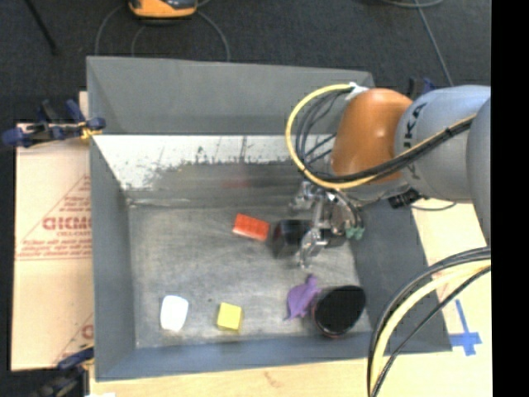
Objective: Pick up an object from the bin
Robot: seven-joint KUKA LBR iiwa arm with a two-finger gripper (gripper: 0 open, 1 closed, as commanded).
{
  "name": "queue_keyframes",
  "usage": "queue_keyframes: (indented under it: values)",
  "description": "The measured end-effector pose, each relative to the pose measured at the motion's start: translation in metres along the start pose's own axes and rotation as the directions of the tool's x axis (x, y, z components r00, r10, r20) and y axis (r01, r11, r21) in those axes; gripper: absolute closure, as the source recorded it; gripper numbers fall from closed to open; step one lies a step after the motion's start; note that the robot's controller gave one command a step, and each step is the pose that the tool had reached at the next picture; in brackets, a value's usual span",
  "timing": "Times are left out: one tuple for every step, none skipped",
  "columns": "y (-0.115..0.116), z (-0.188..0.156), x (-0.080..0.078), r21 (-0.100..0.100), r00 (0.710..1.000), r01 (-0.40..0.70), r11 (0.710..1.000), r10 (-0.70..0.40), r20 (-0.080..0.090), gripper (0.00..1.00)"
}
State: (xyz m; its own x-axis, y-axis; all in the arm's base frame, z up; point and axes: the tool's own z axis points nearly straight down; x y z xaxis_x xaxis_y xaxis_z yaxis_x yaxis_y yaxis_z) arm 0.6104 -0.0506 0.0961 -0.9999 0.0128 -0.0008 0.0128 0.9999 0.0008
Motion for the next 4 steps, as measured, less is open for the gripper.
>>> queue_keyframes:
  values:
    - [-0.022, -0.044, -0.004, 0.003, 1.0, 0.001, 1.0, -0.001, 0.009, 0.0]
    - [-0.016, 0.024, -0.007, 0.003, 1.0, 0.022, 1.0, -0.022, 0.005, 0.0]
    - [-0.028, 0.022, -0.015, -0.003, 0.998, -0.063, 0.998, 0.063, 0.005, 1.0]
    - [-0.028, 0.022, -0.015, -0.002, 0.998, -0.063, 0.998, 0.063, 0.005, 1.0]
